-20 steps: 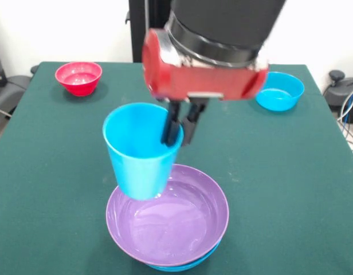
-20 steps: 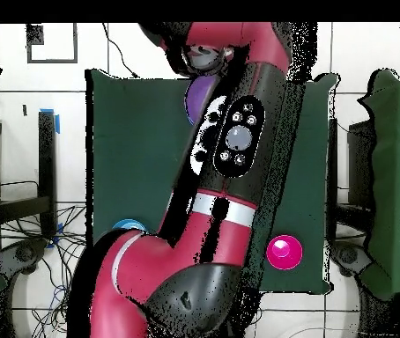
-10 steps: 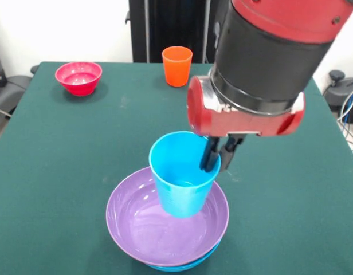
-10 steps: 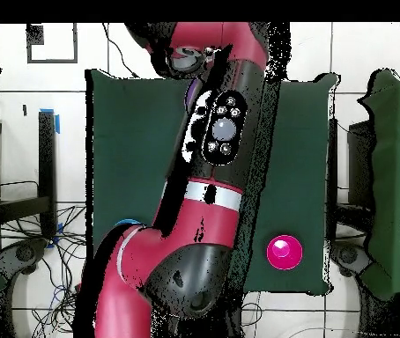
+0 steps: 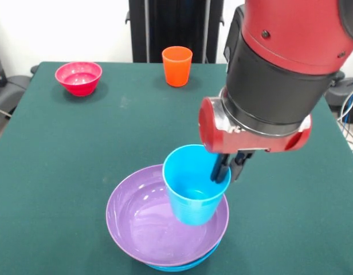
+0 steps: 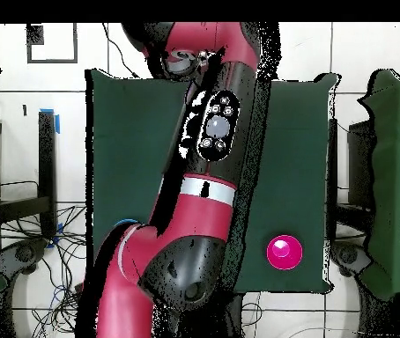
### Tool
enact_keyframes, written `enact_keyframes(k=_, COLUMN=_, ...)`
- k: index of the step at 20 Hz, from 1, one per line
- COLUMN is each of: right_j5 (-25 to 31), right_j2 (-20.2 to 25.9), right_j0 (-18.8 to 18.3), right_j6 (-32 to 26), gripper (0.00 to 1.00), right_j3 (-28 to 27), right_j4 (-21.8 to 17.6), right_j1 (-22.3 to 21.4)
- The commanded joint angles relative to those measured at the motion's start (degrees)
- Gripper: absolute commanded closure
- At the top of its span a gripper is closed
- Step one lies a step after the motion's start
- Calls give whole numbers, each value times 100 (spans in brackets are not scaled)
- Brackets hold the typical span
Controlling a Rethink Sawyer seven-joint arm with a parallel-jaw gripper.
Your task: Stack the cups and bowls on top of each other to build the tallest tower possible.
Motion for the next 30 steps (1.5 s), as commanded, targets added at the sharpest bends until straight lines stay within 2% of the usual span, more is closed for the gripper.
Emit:
enact_keyframes(k=1, right_j5=142, right_j2=-162, right_j0=-40, right_j6=539, gripper=100, right_j3=-183, right_j4=319, right_j1=196)
enact_keyframes(k=9, right_j5=-34, right_j2=-61, right_j0=17, right_j6=375, gripper=100, right_j3=20, right_j4=181, right_j1=304)
enact_keyframes(k=15, right_j5=-136, right_j2=346, right_j0=212, right_j6=41, gripper=100, right_j3=601, right_j4=-308, right_j1=66)
enact_keyframes(k=16, right_j5=101, right_j2=25, right_j0=61, right_j6=102, gripper=100, right_j3=179, right_j4=-45, right_j1=191)
enact_keyframes(k=17, right_j5=114, right_j2=14, right_j0=48, right_j6=59, gripper=100, right_j3=157, right_j4=-40, right_j1=184)
enact_keyframes(k=18, right_j5=36, right_j2=166, right_j0=104, right_j6=-47, gripper=100, right_j3=342, right_j4=-193, right_j1=94)
enact_keyframes(k=25, right_j5=-172, right_j2=386, right_j0=160, right_j6=-207, gripper=100, right_j3=570, right_j4=-356, right_j1=36)
enact_keyframes(k=30, right_j5=-493, right_j2=738, right_j0=270, right_j6=-314, gripper=100, right_j3=1007, right_j4=-620, right_j1=-126)
